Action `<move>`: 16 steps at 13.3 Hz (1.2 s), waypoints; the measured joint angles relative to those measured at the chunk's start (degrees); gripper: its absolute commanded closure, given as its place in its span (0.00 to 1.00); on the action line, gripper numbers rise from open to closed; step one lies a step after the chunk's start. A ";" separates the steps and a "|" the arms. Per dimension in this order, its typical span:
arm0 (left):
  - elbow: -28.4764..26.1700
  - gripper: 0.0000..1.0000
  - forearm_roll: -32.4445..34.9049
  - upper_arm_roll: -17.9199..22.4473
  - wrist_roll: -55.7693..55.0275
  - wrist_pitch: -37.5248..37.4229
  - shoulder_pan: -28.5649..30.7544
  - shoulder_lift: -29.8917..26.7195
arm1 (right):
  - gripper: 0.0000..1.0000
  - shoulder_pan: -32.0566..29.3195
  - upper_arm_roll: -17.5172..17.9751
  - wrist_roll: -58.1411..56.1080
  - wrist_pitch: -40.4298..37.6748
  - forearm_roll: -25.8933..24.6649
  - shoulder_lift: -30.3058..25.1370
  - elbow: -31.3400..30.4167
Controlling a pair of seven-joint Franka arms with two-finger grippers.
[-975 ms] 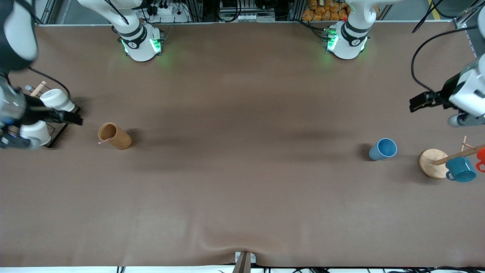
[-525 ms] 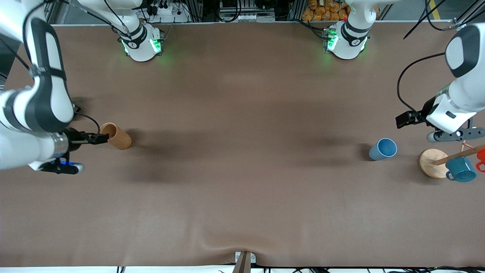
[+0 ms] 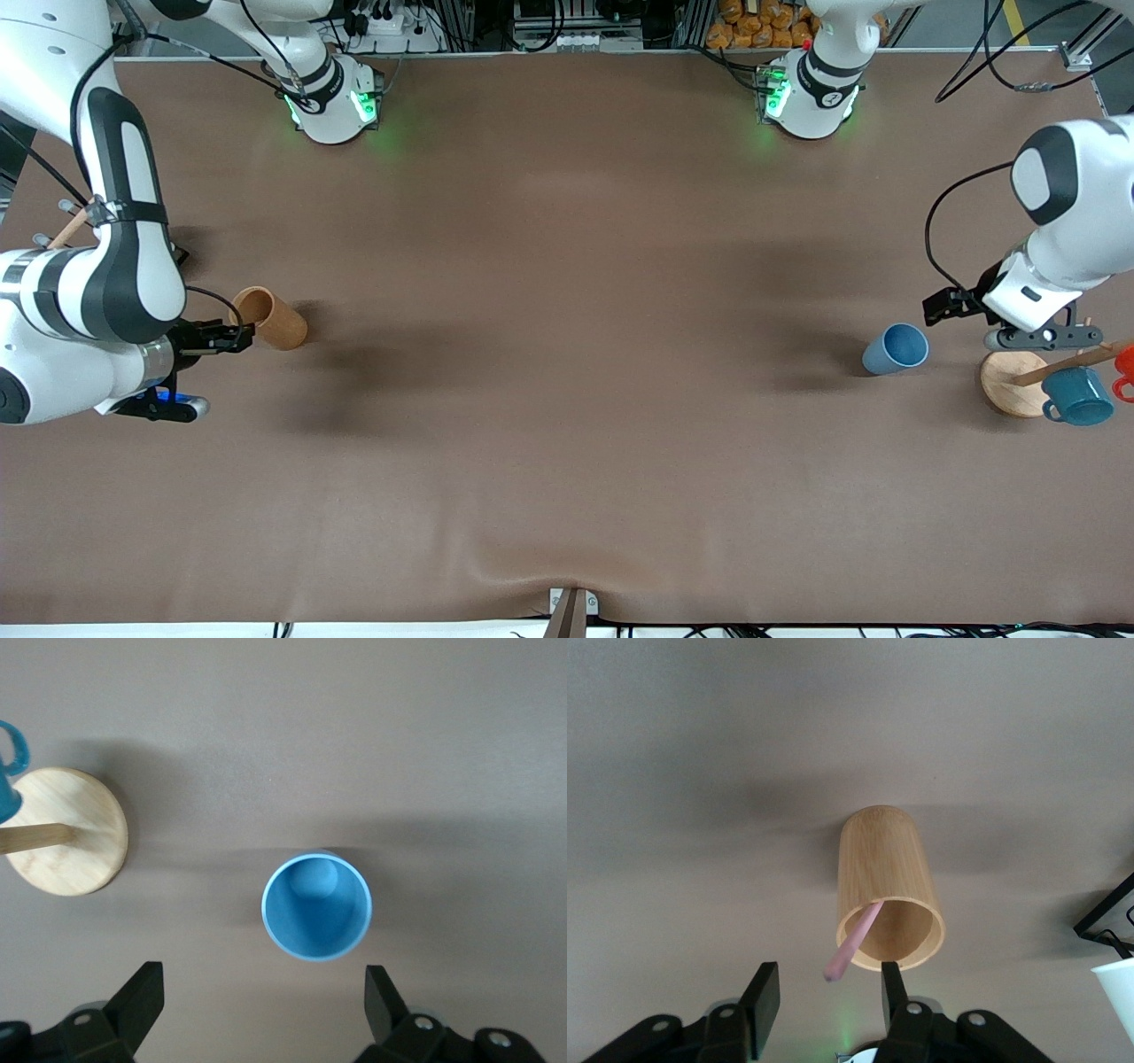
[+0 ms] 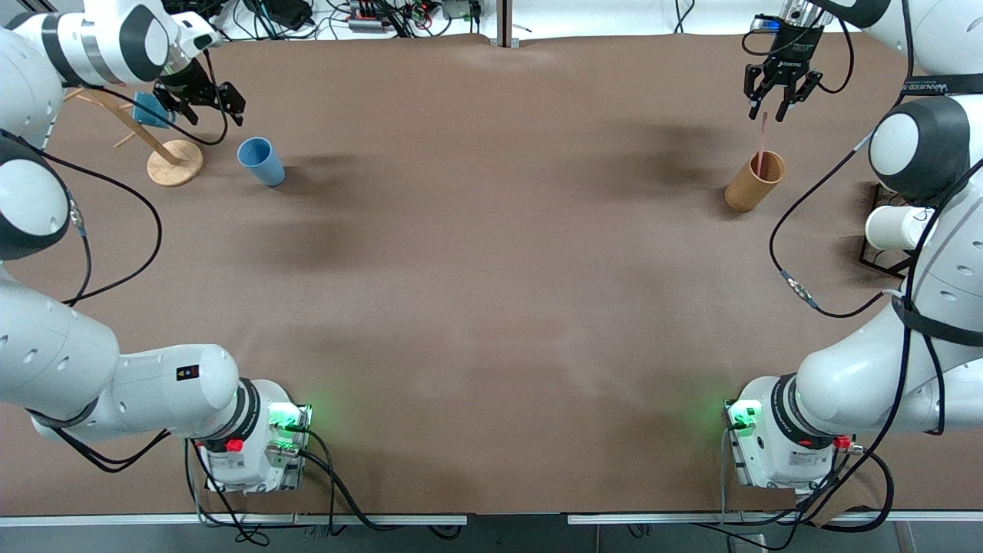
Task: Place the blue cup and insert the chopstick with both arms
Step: 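Reach the right gripper to the pink chopstick while the left gripper approaches the cup, then grasp the chopstick with the right gripper while the left gripper grasps the cup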
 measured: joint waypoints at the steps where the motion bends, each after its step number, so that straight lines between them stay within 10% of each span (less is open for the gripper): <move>1: -0.02 0.00 0.00 0.00 0.23 1.36 0.12 1.38 | 0.61 0.00 -0.01 0.00 -0.01 0.00 0.40 0.37; 12: -0.04 0.30 0.00 -0.02 0.27 7.86 0.89 9.91 | 0.94 -0.07 -0.37 0.00 -0.91 -0.38 1.87 2.11; 16: -0.03 0.79 0.00 -0.01 0.28 8.28 1.55 11.02 | 0.98 -0.08 -0.38 -0.05 -2.59 -0.42 1.87 3.08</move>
